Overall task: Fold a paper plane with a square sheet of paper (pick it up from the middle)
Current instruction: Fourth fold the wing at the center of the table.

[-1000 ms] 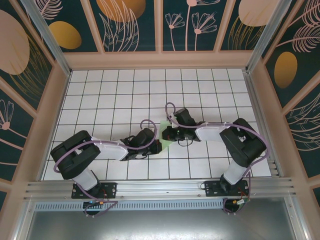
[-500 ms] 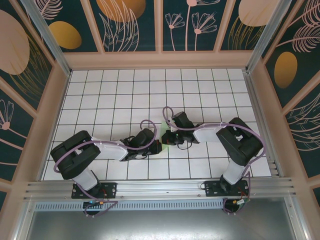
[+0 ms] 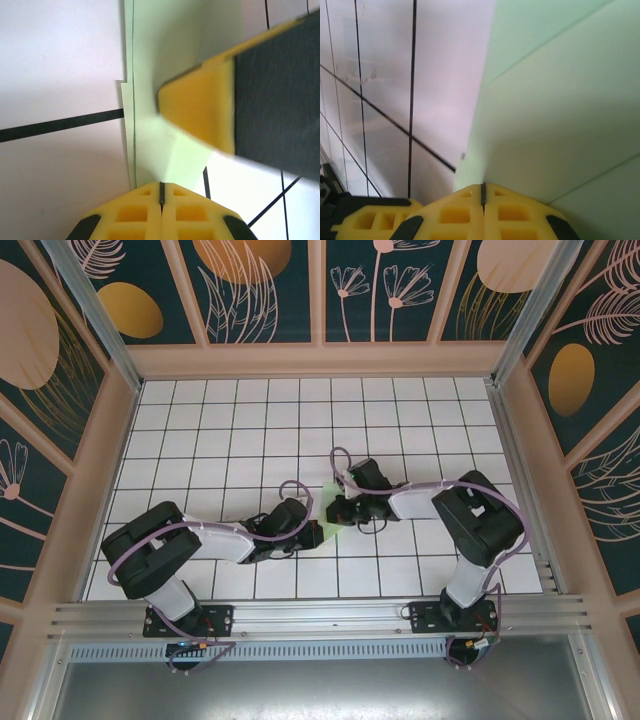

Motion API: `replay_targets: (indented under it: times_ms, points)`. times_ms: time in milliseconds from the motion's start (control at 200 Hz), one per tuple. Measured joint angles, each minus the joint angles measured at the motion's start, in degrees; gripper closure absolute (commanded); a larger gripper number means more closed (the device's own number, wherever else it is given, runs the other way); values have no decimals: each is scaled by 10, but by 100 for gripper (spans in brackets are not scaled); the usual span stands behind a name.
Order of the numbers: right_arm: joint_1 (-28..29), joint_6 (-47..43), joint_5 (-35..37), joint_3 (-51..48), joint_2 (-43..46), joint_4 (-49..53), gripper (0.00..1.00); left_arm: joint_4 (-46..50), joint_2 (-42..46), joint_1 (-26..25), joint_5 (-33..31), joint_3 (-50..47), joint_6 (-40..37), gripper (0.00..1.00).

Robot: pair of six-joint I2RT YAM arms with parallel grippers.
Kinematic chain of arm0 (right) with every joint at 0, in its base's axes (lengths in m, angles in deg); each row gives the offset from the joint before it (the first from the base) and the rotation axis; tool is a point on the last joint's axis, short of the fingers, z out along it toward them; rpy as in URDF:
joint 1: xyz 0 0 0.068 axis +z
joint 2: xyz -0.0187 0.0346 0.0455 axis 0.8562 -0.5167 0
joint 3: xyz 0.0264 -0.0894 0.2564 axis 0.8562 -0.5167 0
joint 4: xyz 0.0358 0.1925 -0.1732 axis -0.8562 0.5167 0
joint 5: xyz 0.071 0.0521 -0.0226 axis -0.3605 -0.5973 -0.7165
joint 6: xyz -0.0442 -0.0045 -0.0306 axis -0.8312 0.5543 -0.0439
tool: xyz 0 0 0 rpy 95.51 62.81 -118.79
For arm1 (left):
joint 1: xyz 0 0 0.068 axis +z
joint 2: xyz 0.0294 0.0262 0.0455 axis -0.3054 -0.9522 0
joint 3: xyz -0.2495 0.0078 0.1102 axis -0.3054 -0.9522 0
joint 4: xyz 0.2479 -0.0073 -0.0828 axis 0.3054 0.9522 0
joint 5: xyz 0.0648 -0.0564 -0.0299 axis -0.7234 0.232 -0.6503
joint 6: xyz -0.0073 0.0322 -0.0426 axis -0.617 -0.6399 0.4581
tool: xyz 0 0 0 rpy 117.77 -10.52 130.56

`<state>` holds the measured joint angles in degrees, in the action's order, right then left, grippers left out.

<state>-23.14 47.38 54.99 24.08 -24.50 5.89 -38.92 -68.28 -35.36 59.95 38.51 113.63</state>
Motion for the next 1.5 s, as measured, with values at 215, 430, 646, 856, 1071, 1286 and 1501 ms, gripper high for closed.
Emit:
replay_targets:
  times_ms: [215, 430, 646, 856, 1071, 1286, 1501]
  points:
    - [-85, -5, -49, 31, -38, -4, 100, -34, -1, 1, 3, -17, 0, 100]
    - [-147, -15, -38, 69, -63, 0, 100, -37, -1, 2, 4, -19, 0, 100]
    - [-195, -31, 34, 100, -61, 12, 100, -8, -1, 2, 4, 0, -6, 100]
    - [-194, -16, 46, 64, 43, 26, 71, 82, -3, 0, -16, 78, -28, 62]
    - [-179, 40, 44, -28, 178, 24, 45, 107, 43, 3, -86, 139, -38, 16]
    - [-113, 104, 57, -59, 189, 23, 39, 107, 97, 44, -134, 133, -39, 1]
    - [-57, 168, 85, -52, 119, -2, 42, 126, 135, 102, -151, 93, -46, 2]
